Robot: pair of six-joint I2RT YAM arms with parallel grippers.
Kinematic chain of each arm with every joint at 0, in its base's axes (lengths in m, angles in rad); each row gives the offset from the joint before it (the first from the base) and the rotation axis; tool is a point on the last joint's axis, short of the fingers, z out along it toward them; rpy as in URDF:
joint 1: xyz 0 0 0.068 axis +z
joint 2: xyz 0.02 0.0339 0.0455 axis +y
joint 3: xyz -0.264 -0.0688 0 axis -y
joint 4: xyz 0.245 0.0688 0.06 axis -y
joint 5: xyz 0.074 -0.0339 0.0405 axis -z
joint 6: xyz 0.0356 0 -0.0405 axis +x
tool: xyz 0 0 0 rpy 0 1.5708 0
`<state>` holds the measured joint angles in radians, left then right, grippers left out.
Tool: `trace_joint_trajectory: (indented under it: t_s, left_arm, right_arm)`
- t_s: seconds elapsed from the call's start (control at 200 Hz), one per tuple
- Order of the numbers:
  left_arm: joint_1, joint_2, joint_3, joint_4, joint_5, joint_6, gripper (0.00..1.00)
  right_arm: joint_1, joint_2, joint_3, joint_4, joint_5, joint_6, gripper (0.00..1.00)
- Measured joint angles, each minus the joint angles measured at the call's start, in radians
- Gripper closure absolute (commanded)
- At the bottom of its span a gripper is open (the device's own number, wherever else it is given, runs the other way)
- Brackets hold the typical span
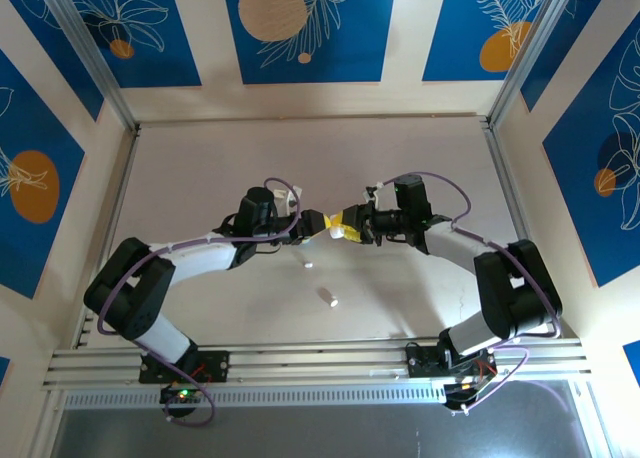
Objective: Insert the wireless bluetooth earbuds into the charging case
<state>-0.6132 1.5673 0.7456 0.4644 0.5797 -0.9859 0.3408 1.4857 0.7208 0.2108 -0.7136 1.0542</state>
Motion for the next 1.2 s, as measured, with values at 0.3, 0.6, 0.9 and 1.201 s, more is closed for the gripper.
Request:
trace_joint_trajectory:
  t_s: [0.3, 0.6, 0.9, 1.201]
  left_arm:
    - [0.023, 0.003, 0.000, 0.000, 0.013, 0.000, 0.48]
    - [0.064, 0.025, -0.037, -0.018, 0.018, 0.000, 0.48]
    - [0.081, 0.000, -0.079, -0.022, 0.019, -0.007, 0.41]
    - [0.034, -0.098, -0.049, -0.003, 0.023, -0.003, 0.32]
  right_arm:
    - [-0.006, -0.031, 0.000, -0.021, 0.015, 0.010, 0.76]
    - [-0.007, -0.060, 0.000, -0.016, -0.004, 0.014, 0.76]
    - [-0.008, -0.082, 0.000, -0.013, -0.024, 0.014, 0.76]
    - [-0.007, -0.082, 0.000, -0.013, -0.024, 0.014, 0.76]
